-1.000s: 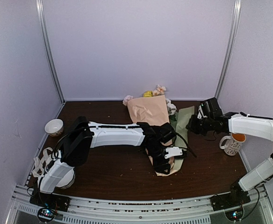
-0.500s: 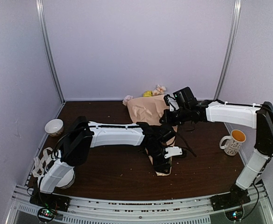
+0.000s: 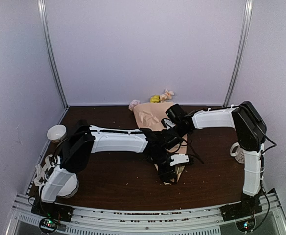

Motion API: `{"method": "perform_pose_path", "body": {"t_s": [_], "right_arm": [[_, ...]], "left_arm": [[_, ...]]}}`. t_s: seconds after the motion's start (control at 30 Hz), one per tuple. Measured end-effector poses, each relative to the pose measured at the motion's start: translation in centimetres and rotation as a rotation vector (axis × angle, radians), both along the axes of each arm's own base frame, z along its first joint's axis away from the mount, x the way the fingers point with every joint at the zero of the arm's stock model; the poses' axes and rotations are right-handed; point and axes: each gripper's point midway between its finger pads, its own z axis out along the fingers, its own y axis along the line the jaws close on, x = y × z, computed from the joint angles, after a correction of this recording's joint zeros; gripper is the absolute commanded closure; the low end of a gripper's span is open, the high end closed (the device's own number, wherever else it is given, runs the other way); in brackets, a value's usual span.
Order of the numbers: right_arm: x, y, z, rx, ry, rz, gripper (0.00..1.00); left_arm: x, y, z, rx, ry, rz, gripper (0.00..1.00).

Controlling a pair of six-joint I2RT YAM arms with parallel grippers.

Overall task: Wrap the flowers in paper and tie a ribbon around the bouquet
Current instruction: Fold the two-thirds-folded wrapping paper at the center of the board.

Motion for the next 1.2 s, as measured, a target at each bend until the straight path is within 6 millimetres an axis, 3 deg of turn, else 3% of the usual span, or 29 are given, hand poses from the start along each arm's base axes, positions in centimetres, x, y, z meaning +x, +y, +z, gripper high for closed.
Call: {"method": "perform_pose_path", "body": {"t_s": [0.07, 0.2, 0.43, 0.53, 0.6, 0.77, 0.87, 0.93, 1.03, 1.2], "right_arm": [[-0.5, -0.4, -1.3, -0.024, 0.042, -0.014, 1.00], [-0.3, -0.7, -1.5, -0.020, 0.057, -0.040, 1.00], [-0.1, -1.0, -1.5, -0.015, 0.066, -0.068, 1.00], [-0.1, -1.0, -1.5, -0.013, 0.068, -0.071, 1.00], [-0.1, -1.0, -1.5, -0.012, 0.069, -0.074, 1.00], [-0.1, -1.0, -1.6, -0.005, 0.073, -0.083, 1.00], [-0.2, -1.0, -1.6, -0.002, 0.073, -0.085, 1.00], [-0.2, -1.0, -1.6, 0.001, 0.071, -0.085, 1.00], [-0.2, -0.9, -1.5, 0.008, 0.073, -0.085, 1.00], [-0.7, -0.6, -1.2, 0.048, 0.085, -0.088, 1.00]], "left_arm": [[-0.3, 0.2, 0.4, -0.002, 0.011, -0.002, 0.28], [-0.6, 0.4, 2.9, -0.041, 0.008, -0.009, 0.27], [-1.4, 1.5, 11.4, -0.213, 0.013, -0.040, 0.33], [0.1, 3.1, 14.0, -0.305, 0.081, 0.004, 0.39], [3.1, 4.8, 14.6, -0.356, 0.132, 0.092, 0.43], [13.1, 10.2, 12.8, -0.388, 0.195, 0.411, 0.65], [18.2, 12.2, 10.9, -0.338, 0.175, 0.618, 0.69], [20.8, 12.4, 9.3, -0.294, 0.165, 0.726, 0.68], [22.8, 12.6, 6.3, -0.230, 0.169, 0.834, 0.68], [23.4, 13.4, 1.8, -0.113, 0.206, 0.929, 0.65]]}}
